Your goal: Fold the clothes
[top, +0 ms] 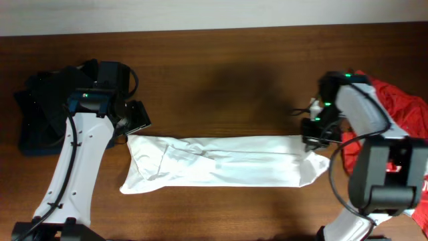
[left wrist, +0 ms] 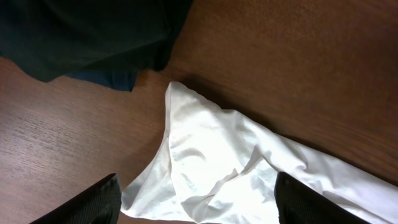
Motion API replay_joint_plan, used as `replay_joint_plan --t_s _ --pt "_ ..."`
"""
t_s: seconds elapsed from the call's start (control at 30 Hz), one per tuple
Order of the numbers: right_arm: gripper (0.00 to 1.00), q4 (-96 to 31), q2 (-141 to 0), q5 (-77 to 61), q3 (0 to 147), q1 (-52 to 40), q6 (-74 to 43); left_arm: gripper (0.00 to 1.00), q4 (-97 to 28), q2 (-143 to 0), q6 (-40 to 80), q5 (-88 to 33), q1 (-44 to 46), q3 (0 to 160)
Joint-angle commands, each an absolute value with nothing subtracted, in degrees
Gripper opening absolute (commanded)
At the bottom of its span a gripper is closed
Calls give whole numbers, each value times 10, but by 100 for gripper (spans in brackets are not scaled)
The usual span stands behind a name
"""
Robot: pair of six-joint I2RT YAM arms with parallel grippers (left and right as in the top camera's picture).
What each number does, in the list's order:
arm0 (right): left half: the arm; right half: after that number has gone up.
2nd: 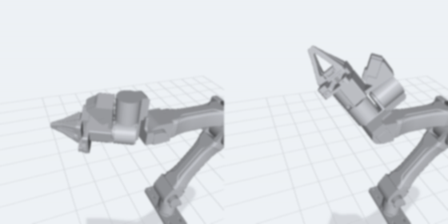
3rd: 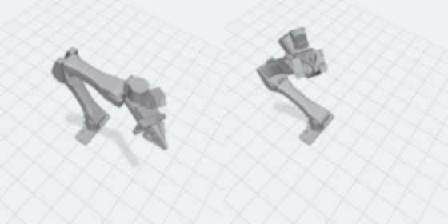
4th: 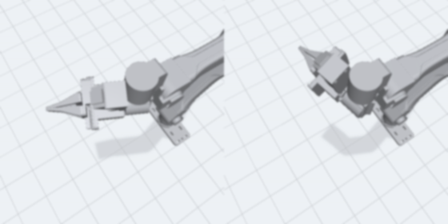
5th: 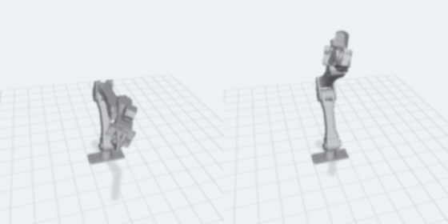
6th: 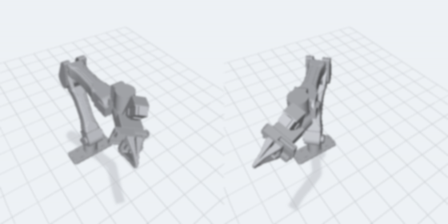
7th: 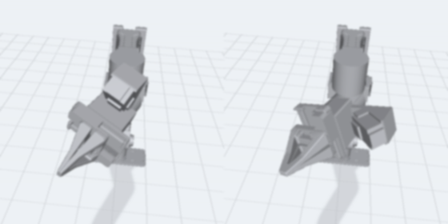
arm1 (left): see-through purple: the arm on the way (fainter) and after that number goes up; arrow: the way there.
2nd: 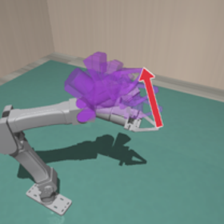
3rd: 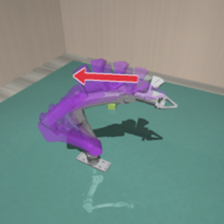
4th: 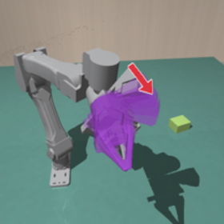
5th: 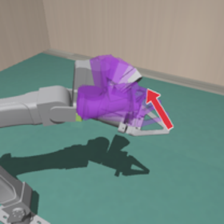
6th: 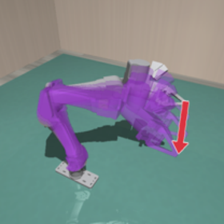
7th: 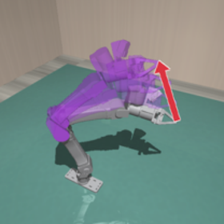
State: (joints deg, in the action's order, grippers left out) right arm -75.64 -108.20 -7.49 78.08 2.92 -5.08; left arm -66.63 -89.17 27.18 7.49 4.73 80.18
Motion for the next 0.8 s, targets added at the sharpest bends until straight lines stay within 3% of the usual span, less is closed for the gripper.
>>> replay_joint_plan --t_s 0.0,0.27,0.6,0.7,0.77 --pt "4 -747 -1071 -99 788 -62 -121 78 -665 -895 267 79 46 797" --pt "5 -684 -1072 -105 788 -217 -231 78 -665 -895 266 79 46 797" --pt "6 -668 -1072 -121 788 -268 -245 78 -665 -895 267 79 46 797" --pt "11 -665 -1072 -121 788 -277 -245 78 -665 -895 266 79 46 797" --pt "33 -658 -1072 -129 788 -283 -245 78 -665 -895 266 79 46 797"
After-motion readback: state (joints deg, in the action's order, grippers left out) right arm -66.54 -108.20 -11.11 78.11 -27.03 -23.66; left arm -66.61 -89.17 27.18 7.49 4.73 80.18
